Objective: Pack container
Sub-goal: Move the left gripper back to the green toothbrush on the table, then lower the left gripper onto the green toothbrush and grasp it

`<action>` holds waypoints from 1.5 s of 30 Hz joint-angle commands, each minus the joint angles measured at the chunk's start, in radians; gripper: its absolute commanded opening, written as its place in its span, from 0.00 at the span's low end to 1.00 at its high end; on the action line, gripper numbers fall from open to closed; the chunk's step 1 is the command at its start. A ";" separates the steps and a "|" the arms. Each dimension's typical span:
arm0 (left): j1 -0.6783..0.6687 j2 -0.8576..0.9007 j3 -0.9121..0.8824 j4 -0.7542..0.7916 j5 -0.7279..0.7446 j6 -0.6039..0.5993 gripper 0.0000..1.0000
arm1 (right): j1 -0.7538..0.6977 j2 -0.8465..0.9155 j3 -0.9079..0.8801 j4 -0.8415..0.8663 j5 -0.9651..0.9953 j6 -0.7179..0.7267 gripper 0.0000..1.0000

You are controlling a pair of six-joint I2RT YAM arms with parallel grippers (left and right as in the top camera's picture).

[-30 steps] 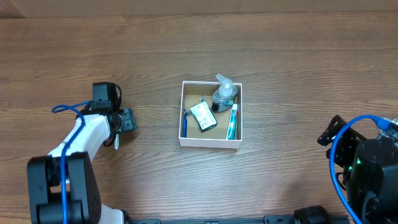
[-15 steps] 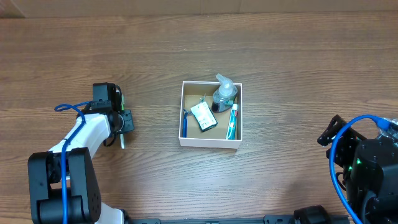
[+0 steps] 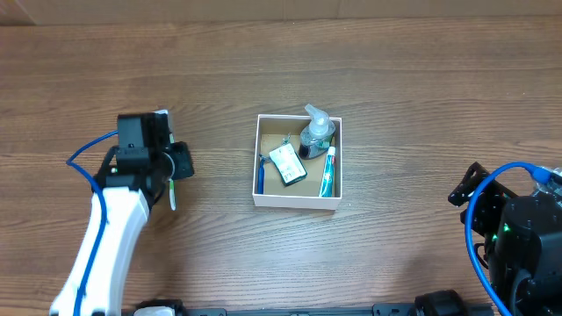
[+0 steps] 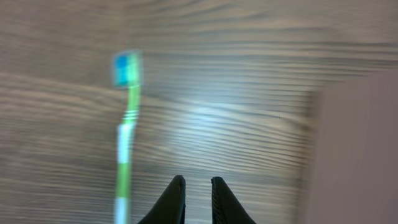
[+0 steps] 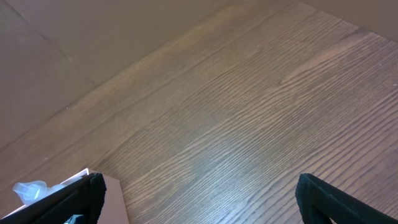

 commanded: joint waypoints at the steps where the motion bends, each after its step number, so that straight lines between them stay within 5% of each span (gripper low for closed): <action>1: -0.095 -0.141 0.026 -0.029 -0.035 -0.092 0.29 | -0.004 -0.001 0.015 0.005 0.017 0.004 1.00; 9: -0.068 -0.125 0.025 -0.029 -0.253 -0.107 0.66 | -0.004 -0.001 0.015 0.005 0.017 0.004 1.00; 19: -0.008 0.285 0.024 0.151 -0.235 -0.077 0.66 | -0.004 -0.001 0.015 0.005 0.017 0.004 1.00; 27: 0.040 0.434 0.024 0.242 -0.200 -0.063 0.68 | -0.004 -0.001 0.015 0.005 0.017 0.004 1.00; 30: 0.045 0.496 0.024 0.268 -0.142 -0.024 0.63 | -0.004 -0.001 0.015 0.005 0.017 0.004 1.00; 37: 0.045 0.486 0.026 0.262 -0.147 -0.024 0.15 | -0.004 -0.001 0.015 0.005 0.017 0.004 1.00; 45: 0.044 0.375 0.026 0.228 -0.150 -0.024 0.17 | -0.004 -0.001 0.015 0.005 0.017 0.004 1.00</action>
